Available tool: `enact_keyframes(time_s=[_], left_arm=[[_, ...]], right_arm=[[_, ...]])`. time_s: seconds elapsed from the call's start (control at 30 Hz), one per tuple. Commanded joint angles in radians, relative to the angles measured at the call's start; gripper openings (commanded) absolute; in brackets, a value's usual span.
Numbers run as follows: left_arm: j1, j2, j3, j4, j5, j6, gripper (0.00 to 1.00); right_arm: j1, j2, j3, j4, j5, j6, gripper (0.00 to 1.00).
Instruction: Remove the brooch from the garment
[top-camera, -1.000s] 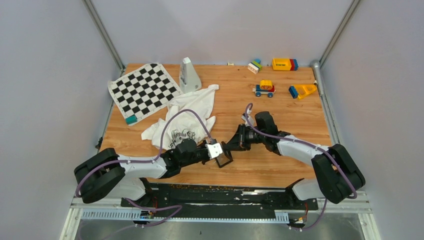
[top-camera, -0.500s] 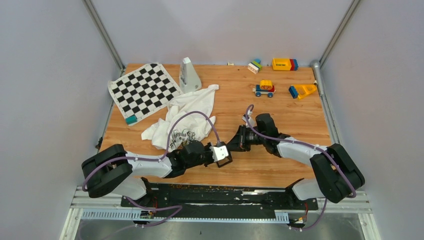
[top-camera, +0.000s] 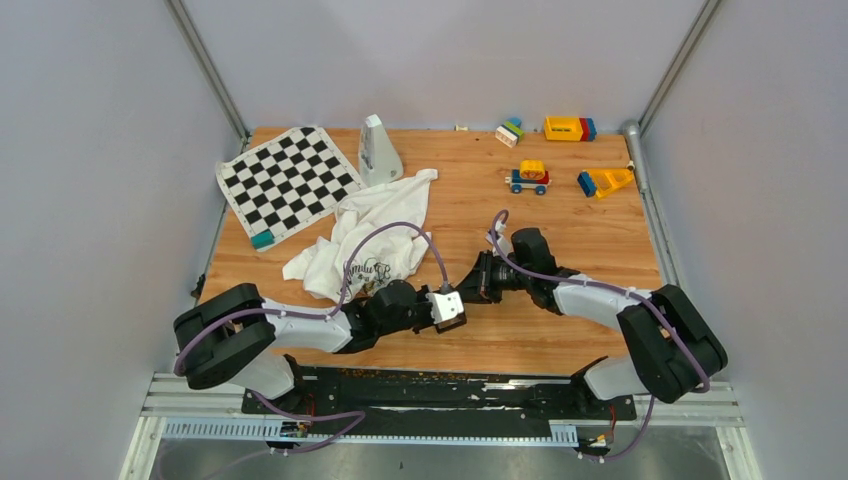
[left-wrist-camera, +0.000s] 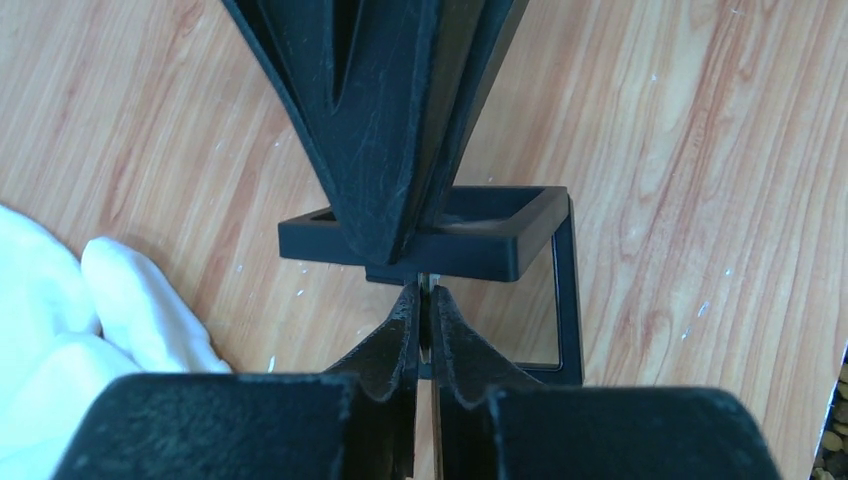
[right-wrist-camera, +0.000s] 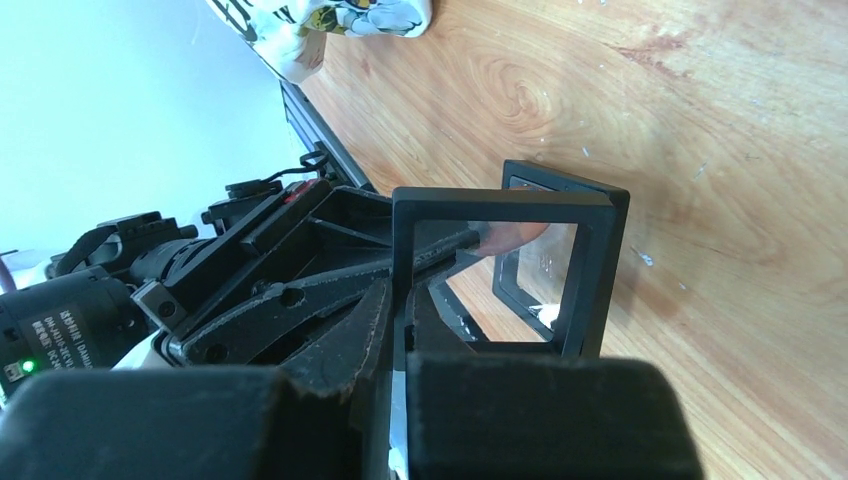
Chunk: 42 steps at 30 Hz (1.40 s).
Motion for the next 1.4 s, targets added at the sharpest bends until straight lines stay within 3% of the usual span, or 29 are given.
enact_keyframes(time_s=[0.0, 0.37, 0.67, 0.8, 1.03, 1.23, 1.37], left_arm=[[-0.012, 0.041, 0.058, -0.042, 0.062, 0.004, 0.11], [-0.022, 0.028, 0.048, -0.042, 0.159, -0.025, 0.35], [-0.023, -0.116, -0.037, 0.022, 0.178, -0.118, 0.55], [-0.008, -0.159, -0.041, 0.009, 0.121, -0.179, 0.57], [0.120, -0.197, 0.025, -0.127, 0.148, -0.320, 0.58], [0.198, -0.315, 0.018, -0.216, 0.068, -0.420, 0.61], [0.234, -0.378, 0.002, -0.243, 0.045, -0.456, 0.62]], right_arm=[[-0.005, 0.011, 0.003, 0.043, 0.016, 0.007, 0.00], [-0.006, -0.002, 0.017, -0.016, 0.065, -0.025, 0.00], [-0.005, -0.073, 0.069, -0.218, 0.204, -0.120, 0.00], [-0.005, -0.104, 0.106, -0.353, 0.316, -0.168, 0.00], [-0.005, -0.146, 0.153, -0.537, 0.496, -0.206, 0.00], [-0.005, -0.177, 0.161, -0.658, 0.627, -0.203, 0.00], [-0.005, -0.178, 0.163, -0.714, 0.686, -0.185, 0.10]])
